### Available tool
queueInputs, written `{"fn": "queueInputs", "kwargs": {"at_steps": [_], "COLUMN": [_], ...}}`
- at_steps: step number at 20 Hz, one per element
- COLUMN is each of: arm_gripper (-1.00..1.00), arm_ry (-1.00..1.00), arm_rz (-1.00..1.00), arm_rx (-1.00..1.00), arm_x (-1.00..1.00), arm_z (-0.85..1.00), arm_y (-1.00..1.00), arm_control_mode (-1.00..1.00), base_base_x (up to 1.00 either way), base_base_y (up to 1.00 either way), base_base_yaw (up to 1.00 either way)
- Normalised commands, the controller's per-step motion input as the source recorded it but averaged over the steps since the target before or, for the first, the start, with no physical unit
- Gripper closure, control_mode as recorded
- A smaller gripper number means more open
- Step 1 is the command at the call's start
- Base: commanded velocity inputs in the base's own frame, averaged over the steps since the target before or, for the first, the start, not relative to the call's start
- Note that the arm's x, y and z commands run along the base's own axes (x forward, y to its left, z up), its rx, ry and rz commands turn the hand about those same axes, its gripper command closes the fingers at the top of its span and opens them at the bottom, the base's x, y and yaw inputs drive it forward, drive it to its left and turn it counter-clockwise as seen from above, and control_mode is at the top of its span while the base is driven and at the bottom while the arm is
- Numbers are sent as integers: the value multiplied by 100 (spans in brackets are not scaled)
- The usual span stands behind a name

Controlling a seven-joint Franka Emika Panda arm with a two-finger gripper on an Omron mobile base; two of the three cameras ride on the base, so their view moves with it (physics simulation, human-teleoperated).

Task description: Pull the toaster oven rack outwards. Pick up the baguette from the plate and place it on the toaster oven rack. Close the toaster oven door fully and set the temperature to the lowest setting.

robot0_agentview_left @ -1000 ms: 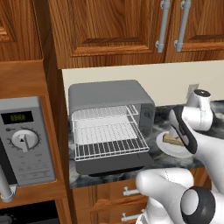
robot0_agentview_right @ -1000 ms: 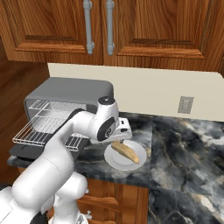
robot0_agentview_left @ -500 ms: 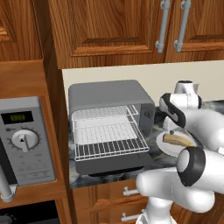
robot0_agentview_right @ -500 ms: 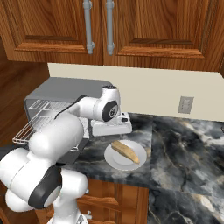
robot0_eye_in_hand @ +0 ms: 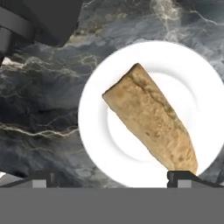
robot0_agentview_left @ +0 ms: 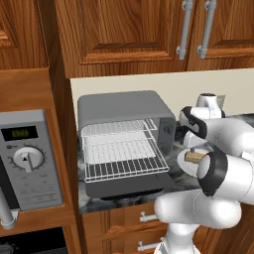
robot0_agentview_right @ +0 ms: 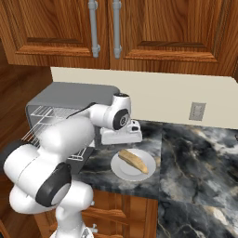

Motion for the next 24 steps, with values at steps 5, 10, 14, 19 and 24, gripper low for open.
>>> {"fn": "queueInputs", "kwargs": {"at_steps": [5, 10, 14, 19, 24], "arm_gripper": [-100, -100, -100, -100, -100], "arm_ry": [-13, -5, 1, 0, 0], "arm_rz": [4, 6, 5, 0, 1], "arm_rx": [2, 5, 7, 1, -2], "arm_x": [51, 42, 5, -72, -13], "arm_z": [-18, 0, -1, 0, 0], "arm_y": [-9, -29, -21, 3, 34], "arm_control_mode": [-100, -100, -100, -100, -100], "base_base_x": [0, 0, 0, 0, 0], "base_base_y": [0, 0, 0, 0, 0], "base_base_yaw": [0, 0, 0, 0, 0]}}
